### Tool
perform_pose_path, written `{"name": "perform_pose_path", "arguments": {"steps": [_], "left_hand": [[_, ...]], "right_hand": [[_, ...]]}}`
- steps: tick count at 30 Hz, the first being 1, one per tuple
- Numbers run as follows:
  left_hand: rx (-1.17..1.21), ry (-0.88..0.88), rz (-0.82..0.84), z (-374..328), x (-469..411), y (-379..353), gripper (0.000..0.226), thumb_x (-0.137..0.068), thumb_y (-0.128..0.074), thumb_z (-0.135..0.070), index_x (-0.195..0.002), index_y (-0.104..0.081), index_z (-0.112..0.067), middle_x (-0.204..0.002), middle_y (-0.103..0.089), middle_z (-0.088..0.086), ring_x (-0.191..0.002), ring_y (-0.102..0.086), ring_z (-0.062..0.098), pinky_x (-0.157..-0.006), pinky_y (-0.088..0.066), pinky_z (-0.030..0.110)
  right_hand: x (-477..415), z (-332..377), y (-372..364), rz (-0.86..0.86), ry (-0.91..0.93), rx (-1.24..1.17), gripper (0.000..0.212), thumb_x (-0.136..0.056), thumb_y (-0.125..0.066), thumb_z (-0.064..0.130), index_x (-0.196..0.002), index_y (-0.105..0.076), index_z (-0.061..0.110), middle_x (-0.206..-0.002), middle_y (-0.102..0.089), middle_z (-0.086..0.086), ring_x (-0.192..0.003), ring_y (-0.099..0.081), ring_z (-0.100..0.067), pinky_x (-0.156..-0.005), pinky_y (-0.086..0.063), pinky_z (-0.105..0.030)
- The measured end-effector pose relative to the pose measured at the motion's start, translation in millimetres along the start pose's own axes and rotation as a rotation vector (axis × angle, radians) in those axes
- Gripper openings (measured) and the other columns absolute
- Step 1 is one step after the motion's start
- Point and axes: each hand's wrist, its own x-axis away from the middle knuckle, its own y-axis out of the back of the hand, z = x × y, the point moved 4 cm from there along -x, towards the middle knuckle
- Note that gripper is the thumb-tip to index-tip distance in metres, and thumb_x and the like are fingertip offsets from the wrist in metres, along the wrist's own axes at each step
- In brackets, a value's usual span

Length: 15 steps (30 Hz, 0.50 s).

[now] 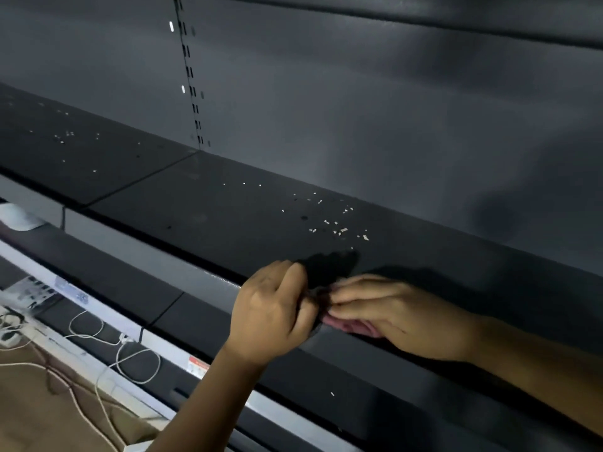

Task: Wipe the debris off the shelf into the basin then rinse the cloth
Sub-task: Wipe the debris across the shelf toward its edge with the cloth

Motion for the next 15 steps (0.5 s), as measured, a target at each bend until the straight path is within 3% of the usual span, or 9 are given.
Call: {"name": "perform_pose_path", "arguments": {"steps": [2, 5, 8, 10, 12, 13, 15], "left_hand": [[-0.005, 0.005, 0.008, 0.9, -0.8, 0.4, 0.015, -0.069, -0.039, -0.009, -0.057, -0.044, -0.002, -0.053, -0.039, 0.009, -0.047, -0.031, 0.024, -0.053, -0.021, 0.023], [-0.007, 0.016, 0.03, 1.4, -1.6, 0.7, 0.013, -0.068, -0.04, -0.01, -0.057, -0.044, -0.003, -0.053, -0.04, 0.008, -0.047, -0.032, 0.022, -0.053, -0.022, 0.022], [-0.022, 0.025, 0.067, 0.2, -2.5, 1.6, 0.014, -0.068, -0.039, -0.01, -0.058, -0.045, -0.003, -0.053, -0.04, 0.007, -0.047, -0.032, 0.02, -0.052, -0.023, 0.022], [-0.027, 0.041, 0.077, 0.0, -3.7, 1.9, 0.014, -0.068, -0.039, -0.01, -0.057, -0.044, -0.002, -0.052, -0.04, 0.007, -0.045, -0.033, 0.022, -0.049, -0.025, 0.024], [-0.033, 0.051, 0.075, -0.2, -3.7, 1.8, 0.014, -0.067, -0.039, -0.01, -0.057, -0.043, -0.002, -0.051, -0.039, 0.007, -0.044, -0.033, 0.024, -0.046, -0.027, 0.025], [-0.038, 0.05, 0.068, -0.3, -3.3, 1.4, 0.015, -0.068, -0.039, -0.011, -0.056, -0.043, -0.002, -0.051, -0.039, 0.007, -0.044, -0.033, 0.024, -0.045, -0.027, 0.025], [-0.042, 0.043, 0.054, 0.1, -3.1, 0.5, 0.015, -0.068, -0.04, -0.011, -0.056, -0.043, -0.002, -0.051, -0.039, 0.007, -0.044, -0.032, 0.023, -0.045, -0.027, 0.025]], "right_hand": [[-26.1, -12.0, -9.1, 0.043, -0.024, 0.09, 0.024, -0.09, -0.052, 0.01, -0.106, -0.068, 0.004, -0.117, -0.065, -0.011, -0.111, -0.058, -0.02, -0.101, -0.04, -0.018], [-63.8, -43.2, -11.7, -0.034, -0.112, 0.083, 0.047, -0.082, -0.048, -0.014, -0.123, -0.058, 0.006, -0.133, -0.055, -0.01, -0.123, -0.051, -0.02, -0.107, -0.031, -0.015], [-92.8, -64.7, -0.9, -0.08, -0.242, -0.026, 0.04, -0.089, -0.046, -0.007, -0.124, -0.057, 0.006, -0.131, -0.057, -0.009, -0.12, -0.054, -0.015, -0.1, -0.039, -0.016], [-91.9, -72.9, 14.0, -0.265, -0.348, -0.235, 0.036, -0.089, -0.047, -0.005, -0.122, -0.058, 0.004, -0.126, -0.06, -0.009, -0.107, -0.061, -0.005, -0.09, -0.046, -0.013], [-69.6, -77.5, 35.0, -0.49, -0.411, -0.349, 0.036, -0.087, -0.051, -0.007, -0.119, -0.06, 0.006, -0.118, -0.064, -0.008, -0.095, -0.063, -0.009, -0.084, -0.049, -0.021], [-52.0, -78.1, 47.0, -0.568, -0.418, -0.378, 0.036, -0.088, -0.052, -0.004, -0.116, -0.063, 0.015, -0.109, -0.069, -0.002, -0.086, -0.063, -0.007, -0.078, -0.05, -0.02], [-9.8, -75.7, 67.5, -0.604, -0.469, -0.327, 0.028, -0.091, -0.052, 0.019, -0.103, -0.067, 0.04, -0.088, -0.073, 0.011, -0.072, -0.064, 0.0, -0.068, -0.048, -0.006]]}}
